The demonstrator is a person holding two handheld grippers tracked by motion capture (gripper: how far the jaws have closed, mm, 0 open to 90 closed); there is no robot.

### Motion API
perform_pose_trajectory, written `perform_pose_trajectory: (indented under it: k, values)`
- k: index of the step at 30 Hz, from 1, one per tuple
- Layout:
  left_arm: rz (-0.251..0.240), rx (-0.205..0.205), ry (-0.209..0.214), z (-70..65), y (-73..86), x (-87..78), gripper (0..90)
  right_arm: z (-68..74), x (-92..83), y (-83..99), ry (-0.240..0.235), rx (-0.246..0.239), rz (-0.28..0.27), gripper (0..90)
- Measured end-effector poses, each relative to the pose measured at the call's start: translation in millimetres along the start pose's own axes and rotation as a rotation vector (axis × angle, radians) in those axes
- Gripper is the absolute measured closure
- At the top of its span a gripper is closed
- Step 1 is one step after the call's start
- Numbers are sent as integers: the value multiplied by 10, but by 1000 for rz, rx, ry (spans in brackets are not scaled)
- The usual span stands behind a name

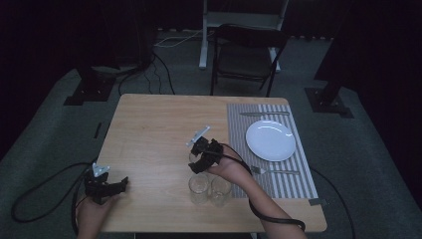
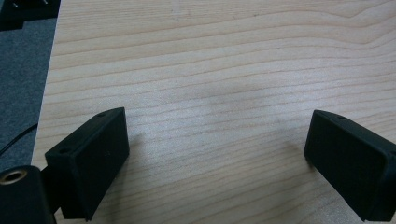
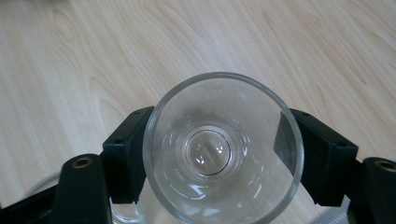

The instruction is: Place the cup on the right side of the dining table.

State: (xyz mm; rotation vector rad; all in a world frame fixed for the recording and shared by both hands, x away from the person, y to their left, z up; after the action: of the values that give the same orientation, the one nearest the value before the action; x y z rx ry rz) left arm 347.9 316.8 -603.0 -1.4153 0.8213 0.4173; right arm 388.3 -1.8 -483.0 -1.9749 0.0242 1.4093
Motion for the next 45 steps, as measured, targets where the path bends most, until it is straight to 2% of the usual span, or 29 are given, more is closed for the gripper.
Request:
perform_pose_trajectory:
  k: [15,24,28,30,37,45]
  values:
    - [0,0,0,0,0,0,70,-469,-87,256,68,92,33,283]
    - [1,0,1,-1,1,0,70,-848,-118,404,117,165,63,283]
    - [1,0,1,-1,1,-1,70,-1019,-127,422,131,209,66,283]
    - [1,0,1,-1,1,0,70,-1057,-126,425,133,212,70,283]
    - [1,0,1,-1,1,0,70,-1363,-133,394,185,256,90,283]
    - [1,0,1,-1,1,0,70,-1705,-120,320,239,346,76,283]
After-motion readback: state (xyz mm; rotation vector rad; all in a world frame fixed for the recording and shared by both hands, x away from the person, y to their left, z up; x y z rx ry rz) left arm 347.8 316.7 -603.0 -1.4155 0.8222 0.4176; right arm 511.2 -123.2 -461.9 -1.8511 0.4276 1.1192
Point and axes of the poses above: each handheld gripper's, and its own axes: x roughly forward along the jaws, y roughly out of its underside, z roughly to its left, the point moved 8 cm from there along x, roughly forward along the jaws, and after that the axes turned 5 degrees about y, right-handed, at the moved point
